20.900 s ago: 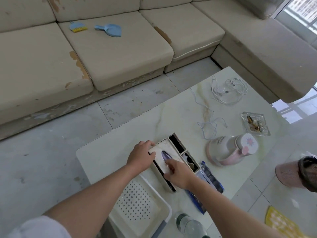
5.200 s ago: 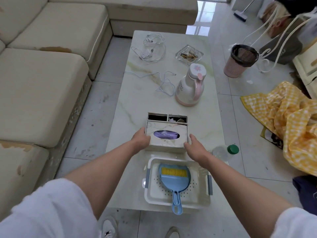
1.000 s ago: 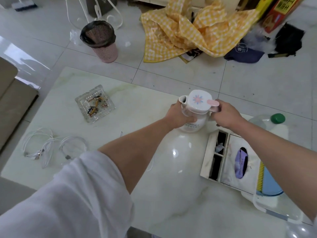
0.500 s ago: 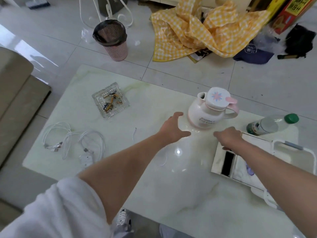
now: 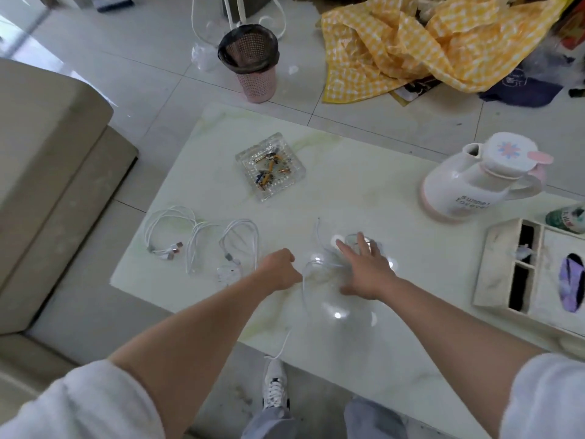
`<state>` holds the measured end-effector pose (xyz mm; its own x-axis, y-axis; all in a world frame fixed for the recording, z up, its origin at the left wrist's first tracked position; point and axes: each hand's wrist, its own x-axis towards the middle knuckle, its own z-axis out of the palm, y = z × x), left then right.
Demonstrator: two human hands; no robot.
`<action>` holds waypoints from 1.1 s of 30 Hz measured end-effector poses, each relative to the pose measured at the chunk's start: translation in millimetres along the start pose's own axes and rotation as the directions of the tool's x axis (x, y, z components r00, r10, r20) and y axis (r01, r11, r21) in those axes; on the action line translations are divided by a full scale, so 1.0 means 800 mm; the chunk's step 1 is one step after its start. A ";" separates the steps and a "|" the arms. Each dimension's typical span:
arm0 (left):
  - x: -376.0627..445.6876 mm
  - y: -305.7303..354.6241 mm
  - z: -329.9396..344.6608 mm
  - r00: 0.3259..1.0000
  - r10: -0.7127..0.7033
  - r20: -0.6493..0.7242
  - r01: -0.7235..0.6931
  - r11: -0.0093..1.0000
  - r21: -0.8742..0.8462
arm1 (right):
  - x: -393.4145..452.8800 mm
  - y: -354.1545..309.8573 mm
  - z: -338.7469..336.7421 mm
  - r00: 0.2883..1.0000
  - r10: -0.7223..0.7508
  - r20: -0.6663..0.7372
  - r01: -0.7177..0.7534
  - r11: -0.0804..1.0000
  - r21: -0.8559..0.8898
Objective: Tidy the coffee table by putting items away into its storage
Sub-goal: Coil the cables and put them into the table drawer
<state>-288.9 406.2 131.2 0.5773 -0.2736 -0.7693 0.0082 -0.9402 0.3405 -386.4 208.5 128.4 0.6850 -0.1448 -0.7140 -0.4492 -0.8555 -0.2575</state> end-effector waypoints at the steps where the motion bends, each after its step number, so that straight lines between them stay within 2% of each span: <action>1: 0.005 -0.005 0.008 1.000 0.016 0.003 -0.016 1.000 -0.007 | 0.004 -0.003 0.012 0.999 0.006 -0.037 -0.007 1.000 -0.016; 6: 0.021 -0.005 0.037 0.994 0.103 0.041 -0.101 0.994 -0.041 | 0.009 0.003 0.043 0.978 0.044 -0.206 -0.026 0.996 0.089; 9: 0.017 -0.010 0.059 0.992 0.118 0.047 -0.115 0.991 -0.074 | 0.000 -0.002 0.052 0.968 0.090 -0.234 -0.025 0.964 0.265; 11: 0.014 -0.009 0.071 0.993 0.092 0.076 -0.070 0.964 -0.256 | -0.007 -0.003 0.045 0.948 0.146 -0.282 -0.039 0.935 0.352; 14: 0.001 0.009 0.073 0.982 0.114 0.150 -0.011 0.831 -0.556 | -0.011 0.009 0.012 0.886 0.280 -0.370 -0.083 0.881 0.467; 17: -0.001 0.051 0.059 0.981 0.162 0.110 -0.042 0.722 -0.691 | -0.010 0.024 -0.032 0.841 0.364 -0.401 -0.115 0.843 0.526; 20: 0.011 0.090 0.039 0.991 0.133 -0.034 -0.121 0.731 -0.672 | -0.002 0.019 -0.063 0.856 0.350 -0.381 -0.101 0.835 0.541; 22: 0.025 0.100 0.027 0.987 0.145 -0.062 -0.150 0.744 -0.651 | 0.006 0.010 -0.070 0.884 0.326 -0.334 -0.110 0.841 0.530; 25: 0.030 0.085 0.008 0.972 0.233 -0.017 -0.217 0.875 -0.433 | 0.014 -0.003 -0.070 0.880 0.363 -0.305 -0.195 0.864 0.464; 27: 0.028 0.063 -0.009 0.959 0.275 -0.067 -0.282 0.916 -0.284 | 0.016 -0.017 -0.063 0.850 0.346 -0.398 -0.190 0.905 0.380; 30: 0.017 0.019 -0.056 0.933 0.262 -0.248 -0.325 0.908 -0.264 | 0.019 -0.062 -0.046 0.801 0.174 -0.573 -0.022 0.965 0.262; 31: 0.011 0.001 -0.076 0.911 0.252 -0.326 -0.346 0.898 -0.271 | 0.023 -0.082 -0.039 0.801 0.116 -0.587 0.036 0.970 0.242; 33: -0.003 -0.035 -0.117 0.825 0.243 -0.510 -0.390 0.898 -0.204 | 0.031 -0.123 -0.024 0.875 0.075 -0.479 0.090 0.946 0.312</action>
<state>-213.5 452.2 174.0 0.8950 -0.3502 -0.2762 -0.0515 -0.6963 0.7159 -314.1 279.6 148.5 0.8402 -0.4286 -0.3322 -0.5423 -0.6672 -0.5107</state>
